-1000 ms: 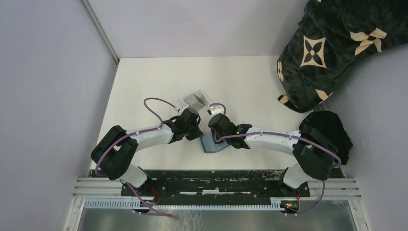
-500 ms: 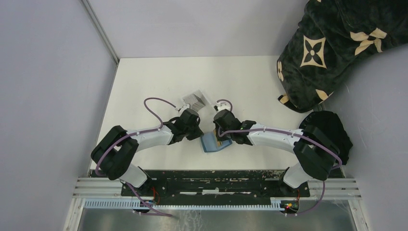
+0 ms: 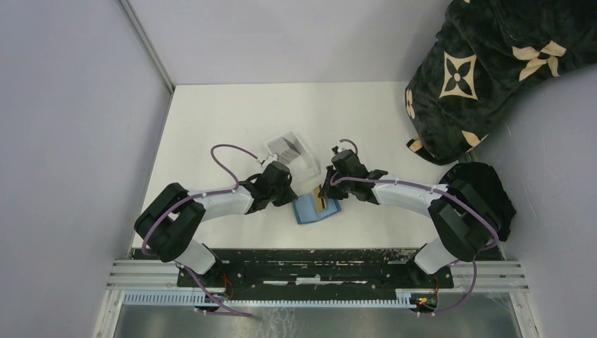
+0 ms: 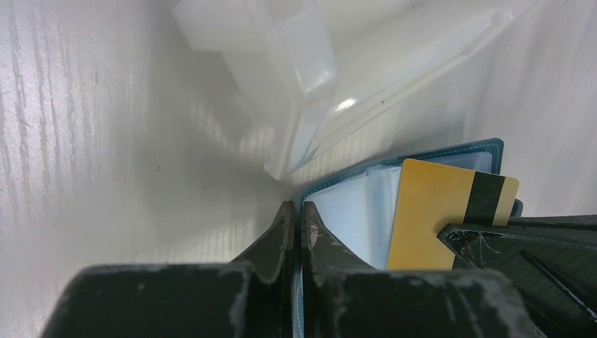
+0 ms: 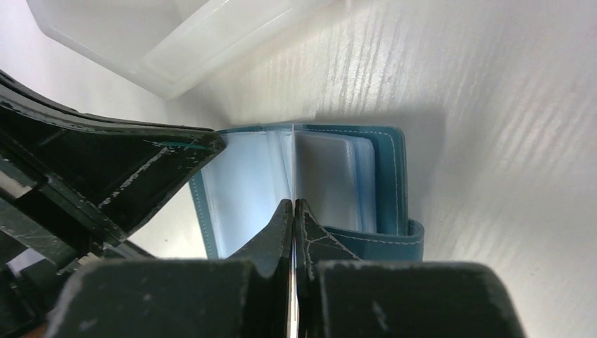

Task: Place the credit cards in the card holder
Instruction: Open the card holder at the center of the board, then insert the credit card into the card holder.

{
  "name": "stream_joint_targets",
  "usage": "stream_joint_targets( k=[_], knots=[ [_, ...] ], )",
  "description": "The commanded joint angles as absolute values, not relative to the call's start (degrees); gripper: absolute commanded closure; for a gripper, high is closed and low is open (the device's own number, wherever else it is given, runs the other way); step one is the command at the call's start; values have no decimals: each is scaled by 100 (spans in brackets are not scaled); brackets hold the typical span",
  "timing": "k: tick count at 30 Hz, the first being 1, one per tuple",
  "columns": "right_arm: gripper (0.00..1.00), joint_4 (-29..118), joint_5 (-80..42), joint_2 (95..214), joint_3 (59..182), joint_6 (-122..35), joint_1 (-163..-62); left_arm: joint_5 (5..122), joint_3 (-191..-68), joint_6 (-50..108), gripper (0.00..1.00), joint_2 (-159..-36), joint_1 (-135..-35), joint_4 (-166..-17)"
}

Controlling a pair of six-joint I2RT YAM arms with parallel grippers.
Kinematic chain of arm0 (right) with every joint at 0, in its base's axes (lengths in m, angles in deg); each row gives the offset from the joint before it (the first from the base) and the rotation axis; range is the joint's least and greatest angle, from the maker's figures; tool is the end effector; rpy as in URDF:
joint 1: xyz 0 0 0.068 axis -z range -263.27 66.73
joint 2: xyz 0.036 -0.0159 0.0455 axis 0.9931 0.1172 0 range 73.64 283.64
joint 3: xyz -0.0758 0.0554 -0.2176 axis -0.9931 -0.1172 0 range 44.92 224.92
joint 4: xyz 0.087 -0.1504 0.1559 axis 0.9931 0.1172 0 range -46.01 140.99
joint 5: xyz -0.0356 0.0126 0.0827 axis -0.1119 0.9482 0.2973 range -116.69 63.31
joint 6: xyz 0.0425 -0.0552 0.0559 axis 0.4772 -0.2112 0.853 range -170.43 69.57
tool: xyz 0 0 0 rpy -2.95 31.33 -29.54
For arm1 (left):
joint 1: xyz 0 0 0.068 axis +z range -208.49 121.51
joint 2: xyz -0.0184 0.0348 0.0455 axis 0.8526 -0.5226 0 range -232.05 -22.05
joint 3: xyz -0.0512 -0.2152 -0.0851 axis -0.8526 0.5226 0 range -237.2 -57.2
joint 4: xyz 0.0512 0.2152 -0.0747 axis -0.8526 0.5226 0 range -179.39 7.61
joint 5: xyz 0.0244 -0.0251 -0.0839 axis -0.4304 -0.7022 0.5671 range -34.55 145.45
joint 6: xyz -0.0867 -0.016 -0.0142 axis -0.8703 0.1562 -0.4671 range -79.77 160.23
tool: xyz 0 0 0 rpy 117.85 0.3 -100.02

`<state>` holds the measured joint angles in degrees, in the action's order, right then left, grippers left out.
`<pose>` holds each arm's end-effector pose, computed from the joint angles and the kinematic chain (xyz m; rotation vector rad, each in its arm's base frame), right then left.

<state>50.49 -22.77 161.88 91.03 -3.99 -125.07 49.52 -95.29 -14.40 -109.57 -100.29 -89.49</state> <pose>0.2306 0.2134 0.1255 0.0708 2.5701 0.7387 0.2257 -0.1908 0.0996 -0.3307 2.5057 -0.6110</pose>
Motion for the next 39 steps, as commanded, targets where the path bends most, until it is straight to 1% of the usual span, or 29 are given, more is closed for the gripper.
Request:
stream_joint_targets(
  k=[1,16,22,27,31,39],
  knots=[
    [99,4423,-1520,16347,8964,138,-12332,4717,-9465,-1069,97,-11055,-10015,-9156],
    [99,4019,-1087,16546,8501,36,-12189,4673,-9498,-989,97,-11163,-10013,-9195],
    [99,3646,-1015,16447,8257,-17,-12181,4657,-9526,-971,97,-11209,-10015,-9137],
    [99,3583,-1043,16377,8309,-43,-12148,4649,-9549,-978,97,-11236,-10008,-9119],
    [99,3741,-1088,16377,8481,-180,-12115,4644,-9570,-978,97,-11262,-10015,-9100],
    [99,4420,-1672,16076,8677,-751,-12027,4592,-9554,-951,97,-11203,-10013,-9031]
  ],
)
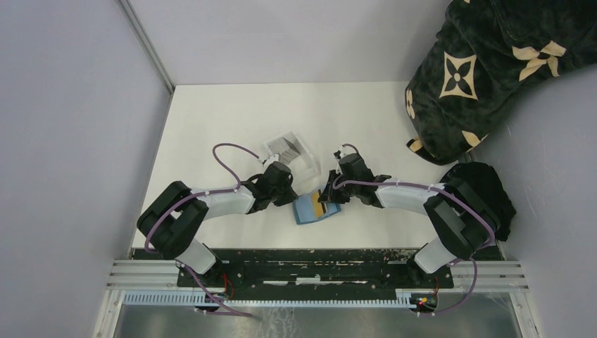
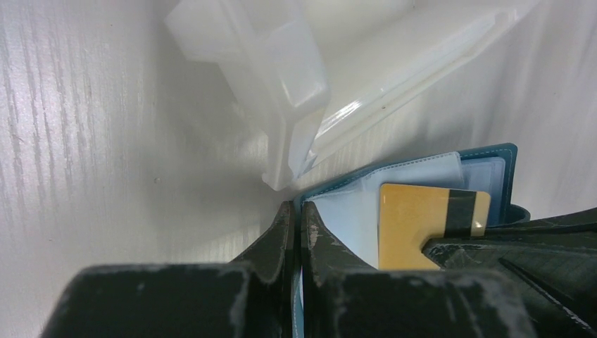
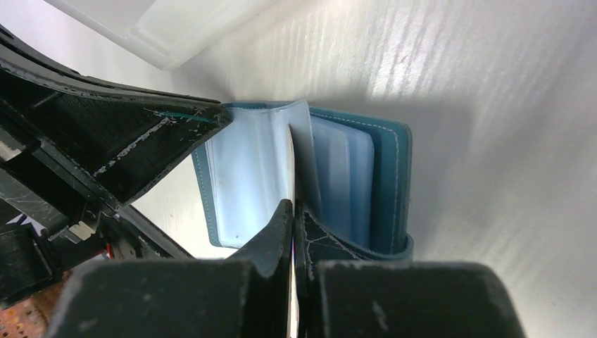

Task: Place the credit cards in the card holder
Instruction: Insert the credit card into the card holder.

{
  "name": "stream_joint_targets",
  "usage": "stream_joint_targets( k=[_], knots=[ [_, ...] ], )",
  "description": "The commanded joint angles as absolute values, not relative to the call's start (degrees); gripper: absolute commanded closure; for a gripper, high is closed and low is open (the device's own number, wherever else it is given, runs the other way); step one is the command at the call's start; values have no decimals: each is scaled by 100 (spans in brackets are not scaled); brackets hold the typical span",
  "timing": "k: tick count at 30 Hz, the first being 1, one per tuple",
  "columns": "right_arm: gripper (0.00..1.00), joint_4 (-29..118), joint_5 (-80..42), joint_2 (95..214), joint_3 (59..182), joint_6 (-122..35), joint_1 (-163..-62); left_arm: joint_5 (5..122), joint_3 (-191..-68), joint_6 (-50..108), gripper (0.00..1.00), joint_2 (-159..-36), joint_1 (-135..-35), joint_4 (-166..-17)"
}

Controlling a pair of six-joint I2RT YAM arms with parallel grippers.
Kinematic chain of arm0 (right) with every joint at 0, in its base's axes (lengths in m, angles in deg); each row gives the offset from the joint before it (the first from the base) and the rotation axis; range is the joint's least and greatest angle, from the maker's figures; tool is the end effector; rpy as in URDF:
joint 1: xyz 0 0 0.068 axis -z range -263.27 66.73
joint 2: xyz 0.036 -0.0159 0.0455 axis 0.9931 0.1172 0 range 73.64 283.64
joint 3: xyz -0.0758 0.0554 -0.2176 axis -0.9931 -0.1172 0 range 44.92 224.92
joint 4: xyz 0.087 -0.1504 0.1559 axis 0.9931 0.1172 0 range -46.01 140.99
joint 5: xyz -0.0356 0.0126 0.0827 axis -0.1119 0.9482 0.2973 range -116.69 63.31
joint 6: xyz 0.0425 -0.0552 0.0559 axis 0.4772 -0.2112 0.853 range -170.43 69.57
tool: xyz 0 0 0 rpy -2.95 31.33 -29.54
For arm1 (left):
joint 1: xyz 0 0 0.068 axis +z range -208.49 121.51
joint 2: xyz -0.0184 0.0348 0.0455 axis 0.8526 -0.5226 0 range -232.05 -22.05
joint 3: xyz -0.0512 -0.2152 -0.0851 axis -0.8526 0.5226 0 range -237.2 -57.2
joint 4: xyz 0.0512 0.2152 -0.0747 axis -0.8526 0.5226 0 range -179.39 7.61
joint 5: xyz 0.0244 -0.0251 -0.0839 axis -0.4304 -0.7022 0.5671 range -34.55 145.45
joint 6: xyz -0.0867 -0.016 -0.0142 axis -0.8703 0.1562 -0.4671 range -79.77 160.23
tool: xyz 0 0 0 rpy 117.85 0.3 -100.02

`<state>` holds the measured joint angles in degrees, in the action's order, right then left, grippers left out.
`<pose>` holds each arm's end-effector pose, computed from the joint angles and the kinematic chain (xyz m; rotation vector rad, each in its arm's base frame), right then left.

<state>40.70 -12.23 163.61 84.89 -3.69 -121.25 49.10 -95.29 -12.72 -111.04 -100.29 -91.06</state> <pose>0.2303 0.2050 0.1043 0.0677 2.5919 0.9349 0.2281 -0.1921 0.0953 -0.2964 2.5006 -0.5937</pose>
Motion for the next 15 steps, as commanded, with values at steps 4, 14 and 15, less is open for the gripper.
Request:
stream_joint_targets(
  k=[4,14,15],
  knots=[
    [99,4616,-1878,15930,8726,-899,-12009,4595,-9546,-943,97,-11189,-10013,-9023],
    [99,4960,-2175,15742,8945,-1127,-12005,4630,-9553,-917,97,-11139,-10015,-9057],
    [99,5024,-2222,15702,9004,-1176,-12008,4631,-9553,-912,97,-11135,-10013,-9054]
  ],
)
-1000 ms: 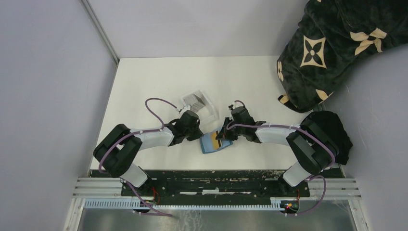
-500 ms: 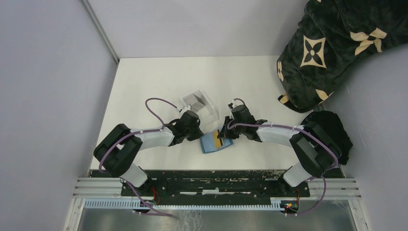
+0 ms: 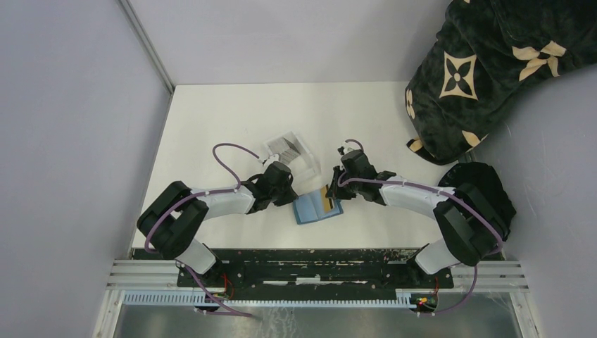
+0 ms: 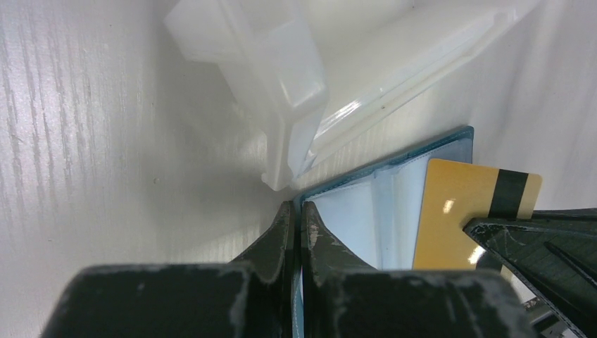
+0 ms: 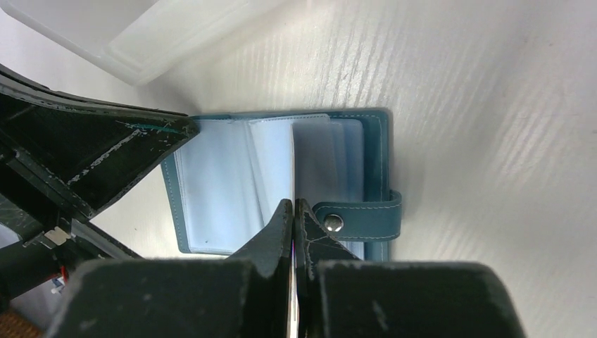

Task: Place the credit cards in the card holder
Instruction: Insert the credit card into the card holder.

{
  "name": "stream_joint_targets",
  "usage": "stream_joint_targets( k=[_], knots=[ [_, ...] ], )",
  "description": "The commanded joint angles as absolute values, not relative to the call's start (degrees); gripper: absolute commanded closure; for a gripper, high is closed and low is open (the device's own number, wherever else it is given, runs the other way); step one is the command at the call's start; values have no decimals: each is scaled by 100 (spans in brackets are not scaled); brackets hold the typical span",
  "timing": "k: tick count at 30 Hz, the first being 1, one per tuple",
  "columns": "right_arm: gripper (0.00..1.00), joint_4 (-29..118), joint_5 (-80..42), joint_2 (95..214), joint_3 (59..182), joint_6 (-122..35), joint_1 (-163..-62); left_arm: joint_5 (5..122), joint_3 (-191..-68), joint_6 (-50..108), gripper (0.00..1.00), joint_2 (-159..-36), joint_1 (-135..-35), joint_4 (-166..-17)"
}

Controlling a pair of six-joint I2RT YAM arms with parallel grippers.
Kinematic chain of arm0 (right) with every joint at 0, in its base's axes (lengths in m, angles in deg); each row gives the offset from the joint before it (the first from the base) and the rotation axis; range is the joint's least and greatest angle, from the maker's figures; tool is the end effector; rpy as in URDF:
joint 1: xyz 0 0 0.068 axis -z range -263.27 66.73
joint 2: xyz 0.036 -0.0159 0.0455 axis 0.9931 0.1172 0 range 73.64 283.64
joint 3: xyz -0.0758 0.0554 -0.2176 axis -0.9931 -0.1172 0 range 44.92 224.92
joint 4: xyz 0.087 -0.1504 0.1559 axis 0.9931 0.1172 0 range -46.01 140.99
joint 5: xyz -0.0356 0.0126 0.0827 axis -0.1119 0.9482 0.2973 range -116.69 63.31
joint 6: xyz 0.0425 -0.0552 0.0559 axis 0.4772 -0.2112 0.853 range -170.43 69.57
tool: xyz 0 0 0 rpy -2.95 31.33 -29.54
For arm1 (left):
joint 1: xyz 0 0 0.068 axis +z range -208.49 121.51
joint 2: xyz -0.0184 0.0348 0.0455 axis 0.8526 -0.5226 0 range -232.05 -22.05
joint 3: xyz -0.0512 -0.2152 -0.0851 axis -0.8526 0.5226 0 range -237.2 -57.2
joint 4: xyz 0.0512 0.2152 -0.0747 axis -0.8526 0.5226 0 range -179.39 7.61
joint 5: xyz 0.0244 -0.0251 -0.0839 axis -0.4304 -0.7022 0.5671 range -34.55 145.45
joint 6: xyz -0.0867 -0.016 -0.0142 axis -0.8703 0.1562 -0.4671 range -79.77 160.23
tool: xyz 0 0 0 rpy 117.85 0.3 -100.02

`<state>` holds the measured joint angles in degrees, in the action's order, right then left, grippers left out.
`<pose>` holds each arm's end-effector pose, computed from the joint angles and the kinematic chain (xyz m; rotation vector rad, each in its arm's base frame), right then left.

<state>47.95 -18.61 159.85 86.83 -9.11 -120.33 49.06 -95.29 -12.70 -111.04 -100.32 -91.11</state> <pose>0.2347 0.1912 0.1187 0.0262 2.5601 0.7564 0.2281 -0.1923 0.0954 -0.2956 2.4996 -0.5938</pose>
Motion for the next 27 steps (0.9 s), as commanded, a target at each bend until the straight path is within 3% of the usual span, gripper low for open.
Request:
stream_joint_targets(
  k=[1,13,27],
  knots=[
    [99,5090,-2274,15659,9058,-1246,-12005,4635,-9550,-908,97,-11124,-10015,-9060],
    [99,5260,-2226,15348,9587,-1315,-12103,4674,-9578,-872,97,-11099,-10018,-9106],
    [99,4073,-1098,16249,9411,-723,-12361,4732,-9680,-794,97,-11182,-10016,-9124]
  ],
)
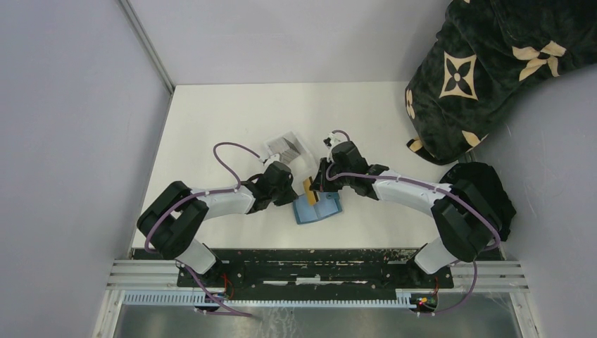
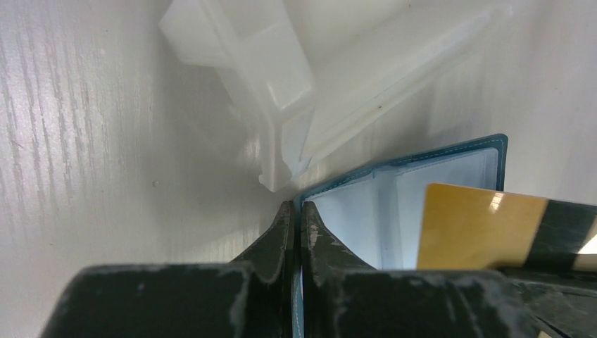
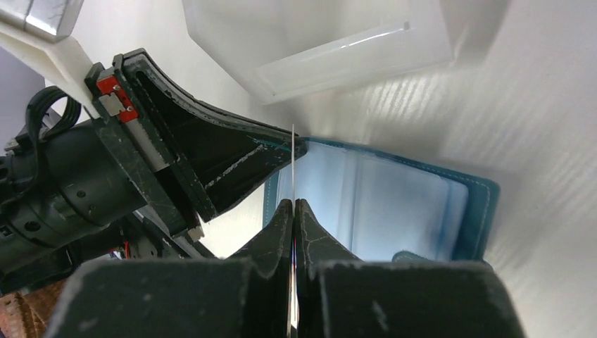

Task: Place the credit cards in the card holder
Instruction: Insert the credit card into the card holder.

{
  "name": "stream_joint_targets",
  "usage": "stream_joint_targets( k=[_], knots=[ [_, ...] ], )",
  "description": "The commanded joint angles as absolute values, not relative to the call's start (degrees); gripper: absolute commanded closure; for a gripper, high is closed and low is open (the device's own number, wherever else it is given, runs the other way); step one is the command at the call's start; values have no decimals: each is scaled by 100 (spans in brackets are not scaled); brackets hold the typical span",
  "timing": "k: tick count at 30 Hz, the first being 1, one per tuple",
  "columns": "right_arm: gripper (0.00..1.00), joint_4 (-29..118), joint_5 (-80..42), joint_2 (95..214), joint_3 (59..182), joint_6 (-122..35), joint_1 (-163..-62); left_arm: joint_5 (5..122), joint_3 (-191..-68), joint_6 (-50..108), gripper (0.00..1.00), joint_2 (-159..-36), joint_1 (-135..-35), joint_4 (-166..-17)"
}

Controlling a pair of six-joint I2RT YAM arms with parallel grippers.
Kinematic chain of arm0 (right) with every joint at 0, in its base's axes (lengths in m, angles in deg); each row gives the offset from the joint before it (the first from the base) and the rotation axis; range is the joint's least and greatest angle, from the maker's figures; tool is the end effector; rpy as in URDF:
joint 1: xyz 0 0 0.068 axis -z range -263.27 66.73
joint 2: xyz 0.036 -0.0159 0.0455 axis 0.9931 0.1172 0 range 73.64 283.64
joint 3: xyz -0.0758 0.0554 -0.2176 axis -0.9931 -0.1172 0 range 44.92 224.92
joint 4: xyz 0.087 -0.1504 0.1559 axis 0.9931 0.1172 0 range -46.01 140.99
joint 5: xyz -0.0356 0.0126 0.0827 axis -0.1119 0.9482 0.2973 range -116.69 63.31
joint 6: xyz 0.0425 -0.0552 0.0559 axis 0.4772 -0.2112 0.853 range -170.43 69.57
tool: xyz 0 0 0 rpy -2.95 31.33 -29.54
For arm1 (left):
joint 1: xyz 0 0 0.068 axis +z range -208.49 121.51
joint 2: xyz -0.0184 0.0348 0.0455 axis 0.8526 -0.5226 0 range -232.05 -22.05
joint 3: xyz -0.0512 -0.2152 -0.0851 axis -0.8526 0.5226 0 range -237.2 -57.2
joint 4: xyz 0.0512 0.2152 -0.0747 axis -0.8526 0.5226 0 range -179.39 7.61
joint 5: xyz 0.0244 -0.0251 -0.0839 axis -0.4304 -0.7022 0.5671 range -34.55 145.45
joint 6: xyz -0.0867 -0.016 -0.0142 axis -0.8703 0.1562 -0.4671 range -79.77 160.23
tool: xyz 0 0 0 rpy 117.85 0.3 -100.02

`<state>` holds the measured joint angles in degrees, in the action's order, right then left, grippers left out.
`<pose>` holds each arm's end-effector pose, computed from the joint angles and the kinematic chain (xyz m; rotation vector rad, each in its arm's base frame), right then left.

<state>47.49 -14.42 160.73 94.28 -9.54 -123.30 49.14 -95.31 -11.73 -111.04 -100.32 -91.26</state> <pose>0.2413 0.2248 0.1560 -0.1017 2.4676 0.9271 0.2283 -0.1926 0.0958 -0.2735 2.4978 -0.5909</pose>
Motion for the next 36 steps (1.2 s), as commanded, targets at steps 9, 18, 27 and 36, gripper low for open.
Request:
stream_joint_targets(
  k=[9,18,27,36],
  knots=[
    [99,3644,-920,16653,9111,-648,-12353,4747,-9717,-759,97,-11253,-10016,-9120],
    [99,3460,-1042,16418,8619,-678,-12209,4776,-9790,-696,97,-11353,-10011,-9098],
    [99,3389,-1052,16234,8360,-673,-12034,4781,-9757,-697,97,-11353,-10018,-9091],
    [99,3325,-997,16208,8268,-623,-12008,4780,-9711,-714,97,-11325,-10013,-9098]
  ],
)
